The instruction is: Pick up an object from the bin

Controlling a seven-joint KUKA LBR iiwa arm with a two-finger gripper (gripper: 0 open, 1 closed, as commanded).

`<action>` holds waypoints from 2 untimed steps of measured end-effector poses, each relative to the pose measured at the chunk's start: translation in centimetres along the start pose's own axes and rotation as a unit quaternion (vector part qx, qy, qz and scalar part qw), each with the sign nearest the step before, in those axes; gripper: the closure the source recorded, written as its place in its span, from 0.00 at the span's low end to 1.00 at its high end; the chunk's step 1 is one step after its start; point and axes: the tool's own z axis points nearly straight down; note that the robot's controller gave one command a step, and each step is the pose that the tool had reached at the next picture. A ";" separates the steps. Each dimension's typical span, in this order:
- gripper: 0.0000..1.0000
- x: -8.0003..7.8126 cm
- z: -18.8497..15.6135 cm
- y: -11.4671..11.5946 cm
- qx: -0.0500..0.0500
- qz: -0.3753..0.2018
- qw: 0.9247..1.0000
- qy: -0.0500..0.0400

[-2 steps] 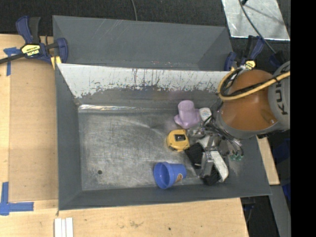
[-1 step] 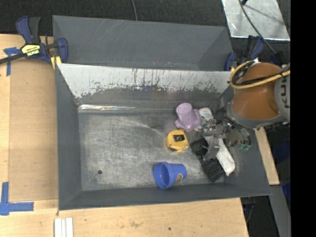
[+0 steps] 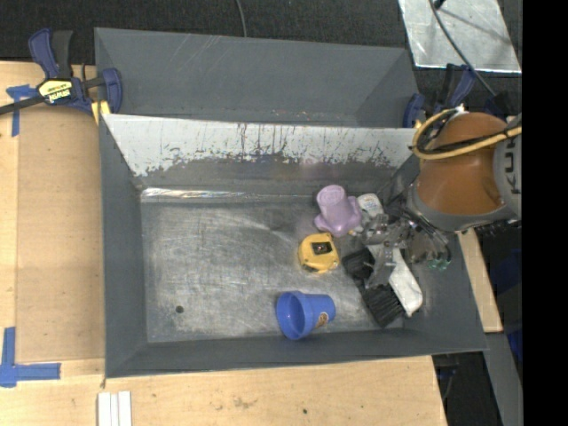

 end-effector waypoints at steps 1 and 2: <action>1.00 0.7 -4.1 0.0 0.002 0.005 1.000 0.004; 1.00 0.5 -8.2 0.0 0.003 0.011 1.000 -0.003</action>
Offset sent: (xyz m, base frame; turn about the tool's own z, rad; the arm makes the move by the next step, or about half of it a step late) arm -0.0103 0.0023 0.0551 0.0535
